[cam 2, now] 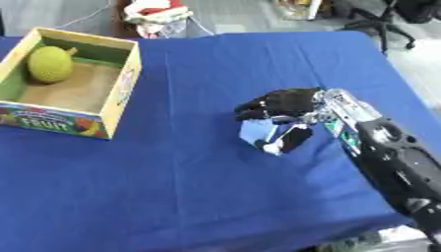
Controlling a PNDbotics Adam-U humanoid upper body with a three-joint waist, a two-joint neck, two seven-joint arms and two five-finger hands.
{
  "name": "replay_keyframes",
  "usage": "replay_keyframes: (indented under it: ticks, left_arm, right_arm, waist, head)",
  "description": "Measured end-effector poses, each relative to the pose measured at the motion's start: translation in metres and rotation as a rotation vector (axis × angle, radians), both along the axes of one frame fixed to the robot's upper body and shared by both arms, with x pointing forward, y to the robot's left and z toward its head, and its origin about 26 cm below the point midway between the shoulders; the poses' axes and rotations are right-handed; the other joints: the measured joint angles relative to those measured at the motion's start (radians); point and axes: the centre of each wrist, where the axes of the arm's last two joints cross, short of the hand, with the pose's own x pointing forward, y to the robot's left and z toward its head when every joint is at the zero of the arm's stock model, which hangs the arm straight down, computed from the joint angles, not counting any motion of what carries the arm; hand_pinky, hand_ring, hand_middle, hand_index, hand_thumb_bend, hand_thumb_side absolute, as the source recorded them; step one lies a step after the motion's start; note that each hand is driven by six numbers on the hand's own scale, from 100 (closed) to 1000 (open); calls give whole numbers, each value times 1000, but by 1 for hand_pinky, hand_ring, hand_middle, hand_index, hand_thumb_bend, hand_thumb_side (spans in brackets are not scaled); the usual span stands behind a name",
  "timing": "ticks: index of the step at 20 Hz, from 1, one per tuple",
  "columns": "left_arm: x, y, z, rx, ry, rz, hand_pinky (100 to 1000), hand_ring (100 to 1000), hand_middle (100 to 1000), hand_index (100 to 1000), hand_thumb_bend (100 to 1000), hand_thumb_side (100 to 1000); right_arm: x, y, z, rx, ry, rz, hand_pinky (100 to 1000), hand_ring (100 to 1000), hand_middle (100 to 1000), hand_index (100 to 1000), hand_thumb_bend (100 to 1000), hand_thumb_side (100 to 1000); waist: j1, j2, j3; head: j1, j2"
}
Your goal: Pick up objects on the table and place them in the box.
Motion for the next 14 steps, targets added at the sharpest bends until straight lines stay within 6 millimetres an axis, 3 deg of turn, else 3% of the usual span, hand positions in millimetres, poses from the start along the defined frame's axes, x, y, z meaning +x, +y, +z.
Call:
replay_keyframes:
  ticks: [2,5,10,14]
  left_arm:
    - [0,0,0,0,0,0,379,491,386,689,100,735]
    - [0,0,0,-1,-1,1,378,491,386,689,100,735]
    - [0,0,0,-1,-1,1,378,491,386,688,100,735]
    - [0,0,0,-2,0,2,378,491,386,688,100,733]
  right_arm:
    - [0,0,0,7,-3,10,612,753,946,1000,100,450]
    - [0,1,0,18,-8,26,576,695,881,1000,100,437]
    - [1,1,0,45,-14,49,418,587,785,1000,100,409]
    - [2,1,3,73,-24,69,369,547,739,1000,100,401]
  waist:
    - [0,0,0]
    - [1,0,0]
    - [6,0,-1]
    - [6,0,-3]
  head:
    - [0,0]
    - [-1,0]
    - [-1,0]
    - [-3,0]
